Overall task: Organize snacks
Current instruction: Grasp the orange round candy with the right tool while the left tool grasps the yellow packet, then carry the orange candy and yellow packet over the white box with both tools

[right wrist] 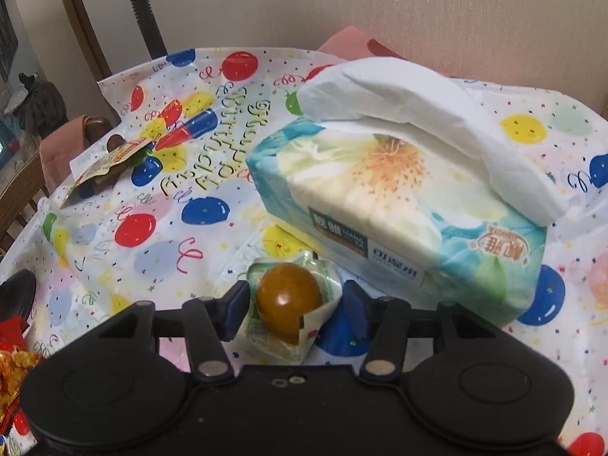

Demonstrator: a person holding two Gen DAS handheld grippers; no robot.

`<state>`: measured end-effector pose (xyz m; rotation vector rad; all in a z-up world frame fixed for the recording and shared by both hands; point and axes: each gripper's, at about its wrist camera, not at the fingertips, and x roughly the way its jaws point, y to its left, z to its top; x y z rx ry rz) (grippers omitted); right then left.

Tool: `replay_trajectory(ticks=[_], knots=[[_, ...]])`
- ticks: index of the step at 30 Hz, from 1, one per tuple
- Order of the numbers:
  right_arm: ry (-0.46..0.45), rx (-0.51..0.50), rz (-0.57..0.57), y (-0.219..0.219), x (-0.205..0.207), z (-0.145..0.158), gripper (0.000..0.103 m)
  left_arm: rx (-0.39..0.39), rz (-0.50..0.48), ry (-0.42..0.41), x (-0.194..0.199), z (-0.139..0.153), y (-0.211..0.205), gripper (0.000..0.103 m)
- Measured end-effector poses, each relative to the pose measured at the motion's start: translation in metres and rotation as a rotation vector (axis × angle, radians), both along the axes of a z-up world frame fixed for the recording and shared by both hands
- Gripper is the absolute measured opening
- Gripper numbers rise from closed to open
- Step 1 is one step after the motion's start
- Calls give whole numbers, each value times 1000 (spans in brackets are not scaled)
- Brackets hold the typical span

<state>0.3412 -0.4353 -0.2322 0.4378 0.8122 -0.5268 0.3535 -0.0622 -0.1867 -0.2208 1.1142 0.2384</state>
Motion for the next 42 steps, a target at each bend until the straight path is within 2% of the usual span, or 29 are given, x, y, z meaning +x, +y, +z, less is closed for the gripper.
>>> replay_trajectory(ticks=[2, 4, 6, 9, 10, 13, 21, 26, 37, 42], knots=[[-6, -4, 3, 0, 1, 0, 52, -10, -6, 9, 3, -3, 0, 69], [-9, -6, 6, 0, 1, 0, 52, -22, -18, 18, 4, -5, 0, 61], [-12, -8, 9, 0, 0, 0, 51, -27, -21, 19, 4, -6, 1, 58], [-13, -5, 21, 1, -3, 1, 51, -36, -25, 19, 2, -5, 2, 44], [-10, -1, 28, 1, -4, 1, 50, -41, -29, 18, 1, -5, 2, 34], [-2, -1, 54, 4, -8, 3, 49, -54, -29, 16, -1, -3, 5, 27], [8, 16, 141, 16, -36, 13, 48, -60, -33, 3, -22, 8, 11, 25], [14, 10, 217, 31, -56, 25, 46, -28, -59, 3, -43, 21, 7, 25], [-4, 37, 396, 65, -104, 66, 45, -77, -89, -32, -101, 60, 12, 25], [-9, 73, 526, 90, -122, 86, 45, -99, -100, -49, -128, 81, 19, 25]])
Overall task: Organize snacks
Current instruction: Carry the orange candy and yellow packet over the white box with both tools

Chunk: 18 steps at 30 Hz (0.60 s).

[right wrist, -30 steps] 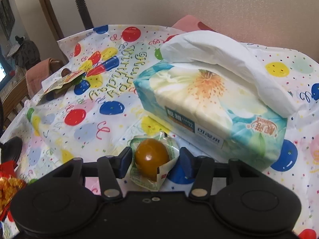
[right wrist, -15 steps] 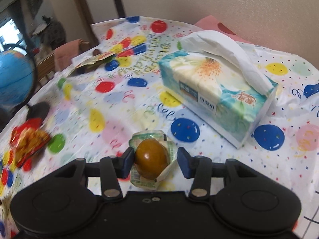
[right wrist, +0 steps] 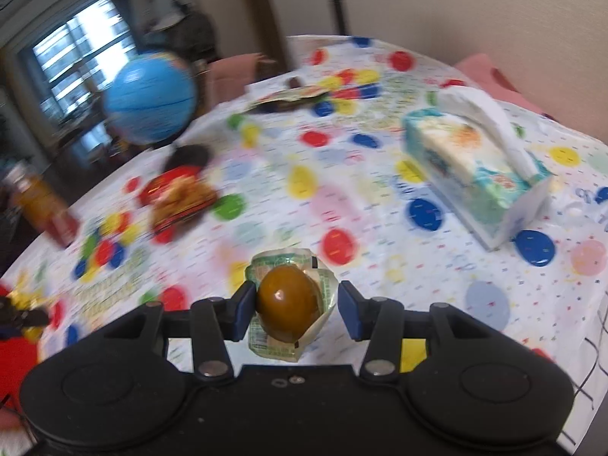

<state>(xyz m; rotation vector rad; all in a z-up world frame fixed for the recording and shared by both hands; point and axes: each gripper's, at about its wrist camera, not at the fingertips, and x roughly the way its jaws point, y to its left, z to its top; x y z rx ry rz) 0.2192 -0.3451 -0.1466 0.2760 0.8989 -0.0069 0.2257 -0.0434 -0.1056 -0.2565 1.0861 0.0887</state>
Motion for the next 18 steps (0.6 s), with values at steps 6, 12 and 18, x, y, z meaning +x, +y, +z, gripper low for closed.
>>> replay_trajectory(ticks=[6, 12, 18], knots=[[-13, 25, 144, 43, -19, 27, 45, -1, -12, -24, -34, 24, 15, 25], [-42, 34, 291, 99, -35, 52, 45, 18, -21, -54, -67, 45, 39, 25], [-71, 35, 409, 156, -49, 72, 45, 36, -5, -74, -97, 62, 74, 25]])
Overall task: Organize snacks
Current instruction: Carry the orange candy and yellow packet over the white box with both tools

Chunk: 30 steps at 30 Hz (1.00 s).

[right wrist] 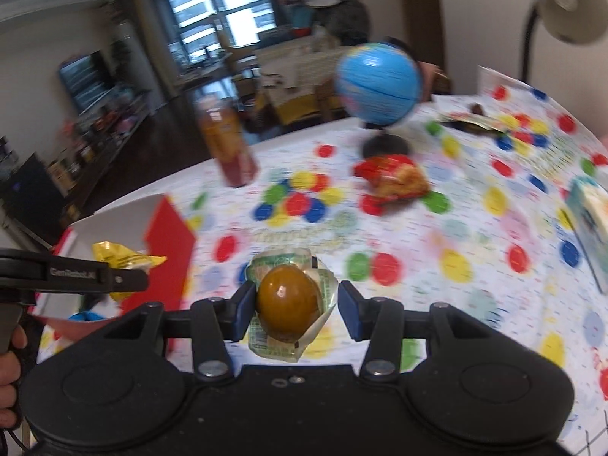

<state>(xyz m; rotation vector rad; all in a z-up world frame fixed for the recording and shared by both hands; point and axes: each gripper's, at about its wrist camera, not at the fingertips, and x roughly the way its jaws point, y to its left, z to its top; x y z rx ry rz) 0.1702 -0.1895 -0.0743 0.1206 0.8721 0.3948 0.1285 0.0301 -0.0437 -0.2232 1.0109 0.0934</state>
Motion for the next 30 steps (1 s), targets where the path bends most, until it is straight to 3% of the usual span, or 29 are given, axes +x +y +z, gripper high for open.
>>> replay_trajectory(ticks=[15, 30], knots=[[-39, -12, 166, 126, -15, 20, 45, 26, 77, -14, -45, 18, 109, 25], [3, -57, 300, 239, -2, -4, 45, 72, 187, 45, -39, -6, 213, 25]])
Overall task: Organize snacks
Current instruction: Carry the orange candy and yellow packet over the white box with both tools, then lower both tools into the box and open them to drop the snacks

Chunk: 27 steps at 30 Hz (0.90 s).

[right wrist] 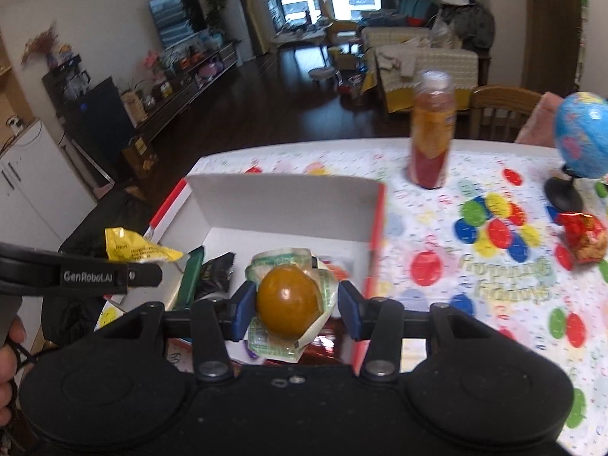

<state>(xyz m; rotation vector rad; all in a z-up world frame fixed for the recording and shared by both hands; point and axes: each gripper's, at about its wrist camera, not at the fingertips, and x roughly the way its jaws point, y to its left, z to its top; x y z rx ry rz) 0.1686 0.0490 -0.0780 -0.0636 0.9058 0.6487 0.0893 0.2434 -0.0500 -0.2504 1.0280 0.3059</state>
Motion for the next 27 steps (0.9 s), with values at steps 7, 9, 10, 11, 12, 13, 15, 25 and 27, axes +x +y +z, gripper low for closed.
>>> replay_trajectory(ticks=[7, 9, 10, 11, 12, 13, 15, 25, 27], knots=[[28, -71, 81, 46, 0, -26, 45, -34, 40, 55, 18, -29, 39, 25], [39, -92, 96, 56, 0, -33, 45, -31, 33, 74, 24, -38, 43, 25], [46, -102, 102, 61, 0, -37, 45, -30, 24, 85, 26, -43, 43, 25], [52, -113, 111, 64, 0, -41, 45, -32, 19, 94, 28, -47, 42, 25], [56, -122, 118, 67, -1, -44, 45, -37, 9, 102, 29, -50, 41, 25], [60, -131, 123, 70, -1, -46, 45, -39, -6, 106, 31, -54, 39, 25], [66, -145, 136, 73, -2, -52, 45, -25, -30, 117, 34, -60, 35, 25], [90, -205, 138, 77, 2, -70, 46, -25, -68, 185, 46, -88, 28, 25], [93, -219, 146, 78, 1, -73, 46, -23, -67, 197, 46, -92, 27, 25]])
